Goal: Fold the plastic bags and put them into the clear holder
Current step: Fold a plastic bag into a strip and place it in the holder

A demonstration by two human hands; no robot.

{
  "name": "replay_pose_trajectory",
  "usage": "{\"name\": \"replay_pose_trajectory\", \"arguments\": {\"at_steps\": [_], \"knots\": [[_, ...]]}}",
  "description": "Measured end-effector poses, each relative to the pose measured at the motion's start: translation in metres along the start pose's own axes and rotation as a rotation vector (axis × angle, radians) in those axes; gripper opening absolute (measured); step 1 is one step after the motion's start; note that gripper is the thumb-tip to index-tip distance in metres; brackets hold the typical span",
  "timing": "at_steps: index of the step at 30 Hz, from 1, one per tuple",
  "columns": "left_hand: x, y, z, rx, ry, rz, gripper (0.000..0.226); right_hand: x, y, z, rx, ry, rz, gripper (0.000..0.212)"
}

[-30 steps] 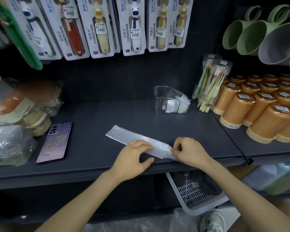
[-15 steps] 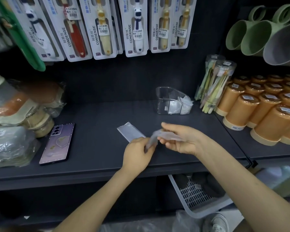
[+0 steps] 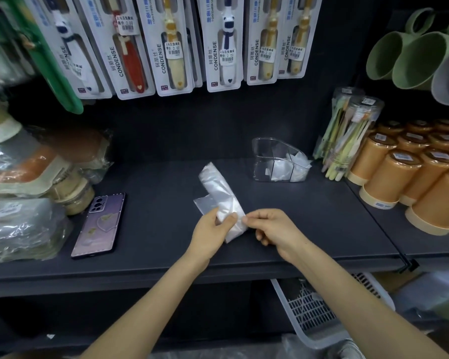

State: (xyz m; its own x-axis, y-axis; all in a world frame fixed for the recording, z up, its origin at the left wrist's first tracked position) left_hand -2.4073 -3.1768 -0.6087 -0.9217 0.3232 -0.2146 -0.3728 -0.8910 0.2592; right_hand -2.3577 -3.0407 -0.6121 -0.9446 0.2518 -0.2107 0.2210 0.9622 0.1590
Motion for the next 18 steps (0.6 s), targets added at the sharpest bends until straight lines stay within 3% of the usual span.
{"name": "replay_pose_trajectory", "arguments": {"at_steps": [3,5,7,12,18], "knots": [[-0.002,0.000,0.000,-0.063,0.039,-0.054,0.040,-0.004,0.000,0.001,-0.048,0.006,-0.039,0.009],[0.000,0.003,-0.001,-0.161,0.099,-0.092,0.026,-0.007,0.002,0.002,-0.090,-0.003,-0.065,0.008],[0.005,0.006,-0.004,-0.253,0.179,-0.110,0.026,-0.010,0.005,0.002,-0.149,-0.016,-0.089,0.007],[0.027,0.010,-0.006,-0.309,0.251,-0.077,0.040,-0.016,0.014,0.005,-0.311,-0.052,-0.165,0.008],[0.042,0.003,0.003,-0.280,0.259,0.017,0.019,-0.017,0.023,0.010,-0.313,-0.085,-0.181,0.010]]}}
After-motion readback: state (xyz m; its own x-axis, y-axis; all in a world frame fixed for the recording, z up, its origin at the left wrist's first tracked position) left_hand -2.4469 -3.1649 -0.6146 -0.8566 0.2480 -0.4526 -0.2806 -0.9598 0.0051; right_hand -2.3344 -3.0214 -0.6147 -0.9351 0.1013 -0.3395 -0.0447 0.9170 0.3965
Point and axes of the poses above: each hand's wrist, its own x-axis towards the middle knuckle, its own y-axis out of the back of the hand, z = x × y, the point moved 9 cm from there along x, towards the middle knuckle, and after that the axes turned 6 degrees about y, right-handed, at the moved point
